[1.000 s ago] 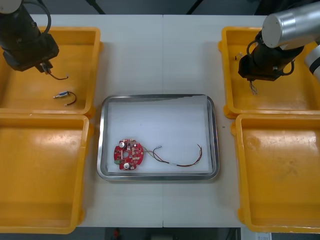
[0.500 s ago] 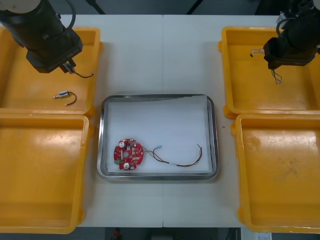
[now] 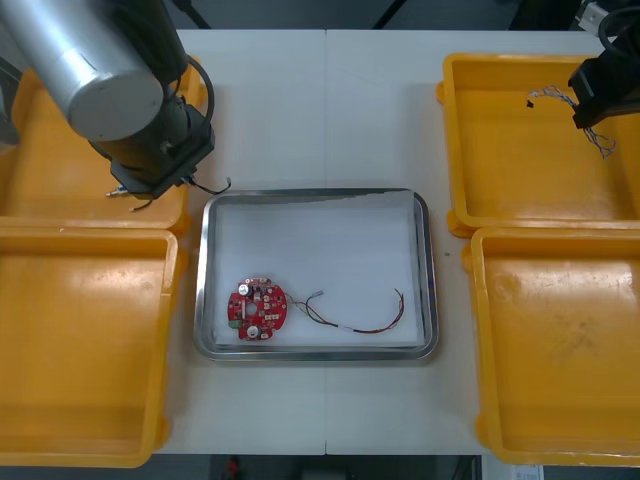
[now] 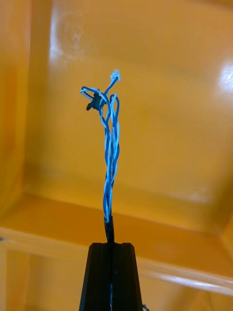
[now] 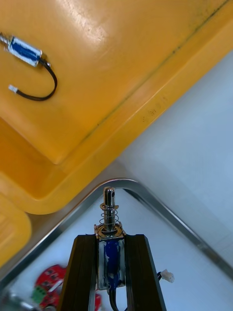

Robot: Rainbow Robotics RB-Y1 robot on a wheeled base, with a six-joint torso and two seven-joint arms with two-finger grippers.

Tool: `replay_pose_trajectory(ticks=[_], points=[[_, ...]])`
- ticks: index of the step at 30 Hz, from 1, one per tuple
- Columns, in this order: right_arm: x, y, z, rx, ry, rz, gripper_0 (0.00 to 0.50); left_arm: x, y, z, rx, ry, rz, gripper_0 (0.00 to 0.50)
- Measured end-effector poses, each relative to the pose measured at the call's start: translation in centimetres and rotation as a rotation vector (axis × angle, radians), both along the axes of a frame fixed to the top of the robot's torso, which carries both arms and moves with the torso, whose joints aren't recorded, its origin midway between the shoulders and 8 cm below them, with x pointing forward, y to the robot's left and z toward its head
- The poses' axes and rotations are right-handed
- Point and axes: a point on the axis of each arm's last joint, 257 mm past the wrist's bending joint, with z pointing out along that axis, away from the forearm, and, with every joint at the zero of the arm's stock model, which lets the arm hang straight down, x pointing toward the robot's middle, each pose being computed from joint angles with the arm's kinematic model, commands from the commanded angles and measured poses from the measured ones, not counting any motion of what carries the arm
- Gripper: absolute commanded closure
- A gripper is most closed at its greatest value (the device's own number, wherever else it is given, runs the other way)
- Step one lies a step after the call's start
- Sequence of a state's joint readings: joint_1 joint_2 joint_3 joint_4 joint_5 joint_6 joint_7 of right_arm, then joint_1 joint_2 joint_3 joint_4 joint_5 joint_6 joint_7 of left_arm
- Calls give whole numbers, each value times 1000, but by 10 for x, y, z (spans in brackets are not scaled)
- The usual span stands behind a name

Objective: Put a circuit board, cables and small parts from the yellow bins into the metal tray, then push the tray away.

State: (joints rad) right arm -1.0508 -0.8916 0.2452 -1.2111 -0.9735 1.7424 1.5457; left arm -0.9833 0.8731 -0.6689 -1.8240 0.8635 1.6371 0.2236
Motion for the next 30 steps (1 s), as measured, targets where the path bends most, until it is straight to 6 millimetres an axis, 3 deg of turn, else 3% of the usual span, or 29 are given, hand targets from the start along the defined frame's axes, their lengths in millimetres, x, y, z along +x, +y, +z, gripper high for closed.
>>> replay_pose_trajectory(ticks=[8,16,25,30], points=[[-19,13,11,-59,25,93,500,5,-39,-33,53,-24,-32,500],[-25,35,22,-59,-10,173,500,1,-63,-68,102,11,-57,500],[-38,50,20,-57,-57,248,500,-10,-70,-103,127,21,-61,497],[-46,55,15,-55,-58,276,500,-14,-67,-113,143,25,-60,494]])
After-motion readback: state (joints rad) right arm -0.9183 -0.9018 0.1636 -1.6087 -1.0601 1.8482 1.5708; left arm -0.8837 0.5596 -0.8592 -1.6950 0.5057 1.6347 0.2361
